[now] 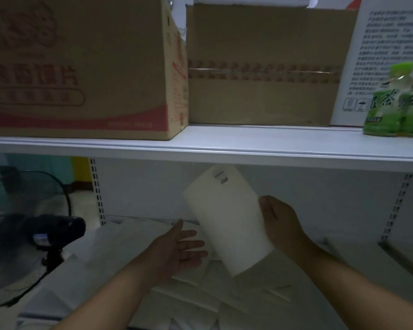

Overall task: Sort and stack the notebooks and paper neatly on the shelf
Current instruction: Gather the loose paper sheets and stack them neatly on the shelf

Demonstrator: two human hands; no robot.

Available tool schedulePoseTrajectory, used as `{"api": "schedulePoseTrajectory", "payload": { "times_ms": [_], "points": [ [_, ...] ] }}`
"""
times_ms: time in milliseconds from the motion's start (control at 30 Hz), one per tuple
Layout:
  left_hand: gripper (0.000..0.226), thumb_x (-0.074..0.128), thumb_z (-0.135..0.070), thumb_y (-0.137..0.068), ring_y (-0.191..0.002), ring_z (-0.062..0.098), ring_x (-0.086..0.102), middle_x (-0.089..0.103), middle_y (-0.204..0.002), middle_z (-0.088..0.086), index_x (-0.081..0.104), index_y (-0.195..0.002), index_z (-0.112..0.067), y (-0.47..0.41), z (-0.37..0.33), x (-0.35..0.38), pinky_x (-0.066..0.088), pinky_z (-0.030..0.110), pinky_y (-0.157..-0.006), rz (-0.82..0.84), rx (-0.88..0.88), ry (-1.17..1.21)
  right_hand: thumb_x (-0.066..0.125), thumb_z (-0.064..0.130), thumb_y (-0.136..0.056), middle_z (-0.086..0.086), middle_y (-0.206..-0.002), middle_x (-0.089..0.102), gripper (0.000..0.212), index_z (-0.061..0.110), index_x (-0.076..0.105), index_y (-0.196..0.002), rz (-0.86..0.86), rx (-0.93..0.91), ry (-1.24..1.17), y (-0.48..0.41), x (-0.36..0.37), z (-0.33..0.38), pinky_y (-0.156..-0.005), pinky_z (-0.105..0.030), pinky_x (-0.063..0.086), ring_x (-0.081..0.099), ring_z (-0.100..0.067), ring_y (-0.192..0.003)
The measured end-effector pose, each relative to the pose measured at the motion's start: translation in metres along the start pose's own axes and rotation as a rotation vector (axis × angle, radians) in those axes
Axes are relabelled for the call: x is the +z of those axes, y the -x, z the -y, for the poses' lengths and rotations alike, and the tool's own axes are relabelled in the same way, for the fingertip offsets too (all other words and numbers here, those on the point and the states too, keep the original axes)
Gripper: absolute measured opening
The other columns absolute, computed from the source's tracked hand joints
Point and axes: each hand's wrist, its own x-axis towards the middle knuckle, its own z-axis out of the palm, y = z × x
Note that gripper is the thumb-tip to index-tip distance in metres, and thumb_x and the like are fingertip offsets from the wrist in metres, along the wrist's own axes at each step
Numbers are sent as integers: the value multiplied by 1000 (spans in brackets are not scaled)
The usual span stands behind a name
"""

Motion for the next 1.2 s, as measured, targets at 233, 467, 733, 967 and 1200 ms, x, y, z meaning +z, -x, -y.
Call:
{"api": "schedulePoseTrajectory", "payload": {
  "times_ms": [233,467,733,967,1200],
  "points": [
    [68,30,-67,-89,-83,40,68,69,-99,21,59,-108,-9,12,-4,-33,56,46,-70,8,25,259,35,35,-99,0,-75,61,37,11,62,-88,112,-266,28,-8,27,21,-61,-24,37,57,-17,-69],
    [61,84,-5,-55,-107,44,61,58,-123,30,65,-112,3,39,-11,-82,48,52,-95,32,212,400,29,34,-102,-2,-88,73,52,11,74,-87,-101,-969,232,-2,54,46,-76,-25,46,62,-14,-84],
    [77,75,9,-50,-107,46,60,60,-123,27,59,-124,-7,60,1,-104,47,57,-93,127,165,227,45,32,-89,-7,-130,58,41,22,51,-128,93,-672,149,21,111,41,-94,-39,51,52,-22,-117],
    [58,66,7,-71,-98,46,63,66,-112,22,53,-122,-19,67,2,-124,50,54,-80,-97,294,127,48,64,-85,-2,-159,-10,93,22,-2,-152,656,-157,201,44,136,50,-119,-36,13,3,-19,-146],
    [66,61,-8,-73,-100,49,59,56,-124,29,43,-136,-11,85,3,-164,54,54,-66,-310,180,207,36,39,-98,2,-146,40,45,21,42,-139,661,-161,459,63,139,51,-114,-32,21,33,-20,-138]
  ]
}}
